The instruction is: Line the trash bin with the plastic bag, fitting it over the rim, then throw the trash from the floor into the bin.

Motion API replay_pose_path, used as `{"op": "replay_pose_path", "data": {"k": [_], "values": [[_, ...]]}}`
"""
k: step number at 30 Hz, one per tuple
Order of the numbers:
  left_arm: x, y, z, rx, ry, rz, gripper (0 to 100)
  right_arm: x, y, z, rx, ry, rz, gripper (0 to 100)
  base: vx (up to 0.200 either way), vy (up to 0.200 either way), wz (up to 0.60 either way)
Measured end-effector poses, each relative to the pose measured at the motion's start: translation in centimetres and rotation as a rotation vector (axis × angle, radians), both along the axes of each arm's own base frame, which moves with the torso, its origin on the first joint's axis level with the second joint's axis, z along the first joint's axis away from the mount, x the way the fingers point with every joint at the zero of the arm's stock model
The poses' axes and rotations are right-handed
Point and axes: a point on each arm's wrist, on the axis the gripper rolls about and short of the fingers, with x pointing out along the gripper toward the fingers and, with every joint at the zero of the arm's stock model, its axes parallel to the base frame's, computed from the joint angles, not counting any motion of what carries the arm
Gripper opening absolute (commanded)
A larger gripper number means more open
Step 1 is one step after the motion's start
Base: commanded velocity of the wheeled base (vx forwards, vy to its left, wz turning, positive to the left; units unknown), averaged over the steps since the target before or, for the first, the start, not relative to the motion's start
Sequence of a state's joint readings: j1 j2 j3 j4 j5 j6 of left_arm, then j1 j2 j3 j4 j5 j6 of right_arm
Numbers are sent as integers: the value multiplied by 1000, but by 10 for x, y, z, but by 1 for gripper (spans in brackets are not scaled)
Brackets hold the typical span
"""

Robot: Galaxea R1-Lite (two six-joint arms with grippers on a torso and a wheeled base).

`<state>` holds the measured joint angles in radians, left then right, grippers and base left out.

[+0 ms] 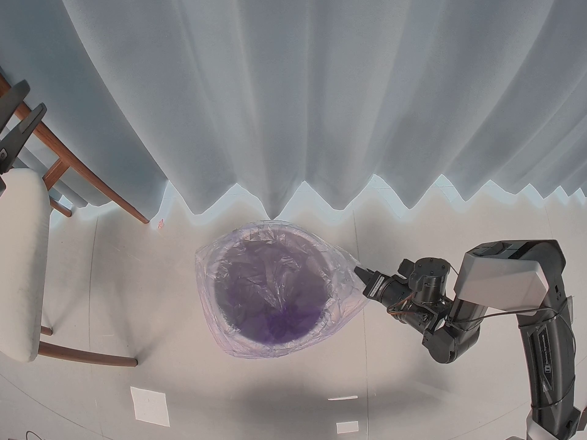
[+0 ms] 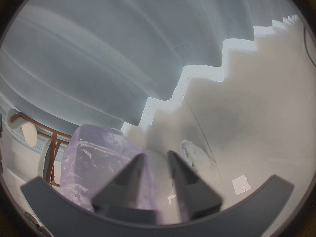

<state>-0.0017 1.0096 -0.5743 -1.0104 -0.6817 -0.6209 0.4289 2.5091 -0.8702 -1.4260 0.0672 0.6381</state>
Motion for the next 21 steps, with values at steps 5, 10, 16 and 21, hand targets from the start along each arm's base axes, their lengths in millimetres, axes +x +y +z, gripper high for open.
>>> {"op": "replay_pose_path", "data": {"k": [5,10,16,21], "values": [[0,0,0,-1,2,-3,100,-5,1,-7,-7,20,7,0,0,0,0],[0,0,0,-2,3,-4,100,-2,6,-16,-12,23,17,0,0,0,0],[-1,0,0,-1,-1,-6,100,10,15,-23,-6,1,18,0,0,0,0],[-3,0,1,1,-6,-15,100,25,23,-31,-25,33,2,0,0,0,0]]}}
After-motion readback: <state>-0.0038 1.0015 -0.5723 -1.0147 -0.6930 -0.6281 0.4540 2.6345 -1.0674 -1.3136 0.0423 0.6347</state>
